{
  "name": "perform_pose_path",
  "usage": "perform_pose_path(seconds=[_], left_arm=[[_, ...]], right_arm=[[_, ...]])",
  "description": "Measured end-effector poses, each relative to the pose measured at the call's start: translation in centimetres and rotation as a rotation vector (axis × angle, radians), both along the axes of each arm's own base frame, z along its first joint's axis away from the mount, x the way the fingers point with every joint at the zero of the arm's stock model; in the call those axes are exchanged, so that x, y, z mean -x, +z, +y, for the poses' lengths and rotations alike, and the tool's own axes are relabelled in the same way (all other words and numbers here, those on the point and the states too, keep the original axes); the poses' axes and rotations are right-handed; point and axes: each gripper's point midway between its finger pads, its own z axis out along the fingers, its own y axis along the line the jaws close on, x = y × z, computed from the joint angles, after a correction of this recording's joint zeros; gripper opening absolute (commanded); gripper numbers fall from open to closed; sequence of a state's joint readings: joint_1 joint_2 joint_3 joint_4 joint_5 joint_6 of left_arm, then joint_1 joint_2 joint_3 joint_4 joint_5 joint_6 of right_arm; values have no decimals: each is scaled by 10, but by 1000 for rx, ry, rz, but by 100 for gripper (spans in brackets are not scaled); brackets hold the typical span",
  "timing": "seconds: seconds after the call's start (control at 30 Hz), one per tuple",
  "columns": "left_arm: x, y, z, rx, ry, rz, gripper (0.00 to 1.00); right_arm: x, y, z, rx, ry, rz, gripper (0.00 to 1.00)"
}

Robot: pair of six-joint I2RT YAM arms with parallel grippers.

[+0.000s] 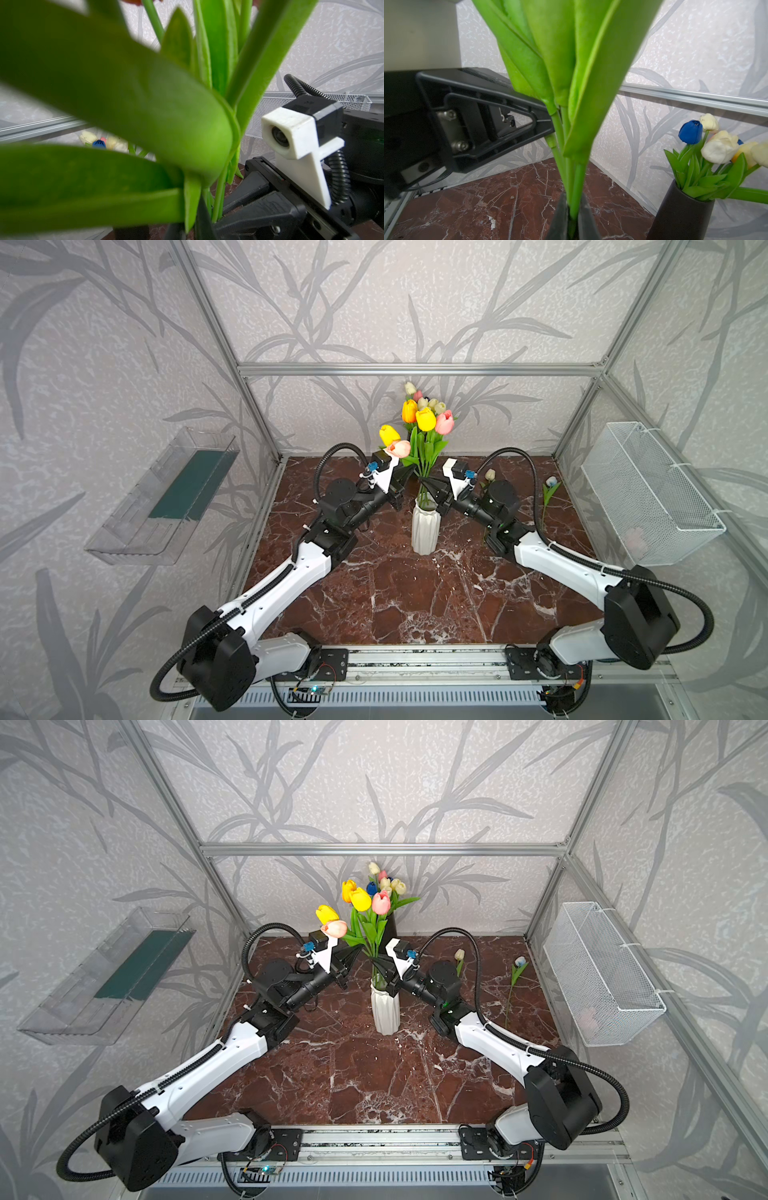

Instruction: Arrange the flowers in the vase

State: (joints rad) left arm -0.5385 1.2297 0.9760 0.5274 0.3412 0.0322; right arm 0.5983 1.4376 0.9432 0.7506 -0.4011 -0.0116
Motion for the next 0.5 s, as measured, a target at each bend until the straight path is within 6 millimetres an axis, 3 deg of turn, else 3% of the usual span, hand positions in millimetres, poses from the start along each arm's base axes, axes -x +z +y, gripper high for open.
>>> perform_pose_path(seconds=[0.5], left_arm=[[-5, -5, -7, -11, -26, 22, 7]], right_arm=[[-3, -6, 2, -2, 2, 14, 2]])
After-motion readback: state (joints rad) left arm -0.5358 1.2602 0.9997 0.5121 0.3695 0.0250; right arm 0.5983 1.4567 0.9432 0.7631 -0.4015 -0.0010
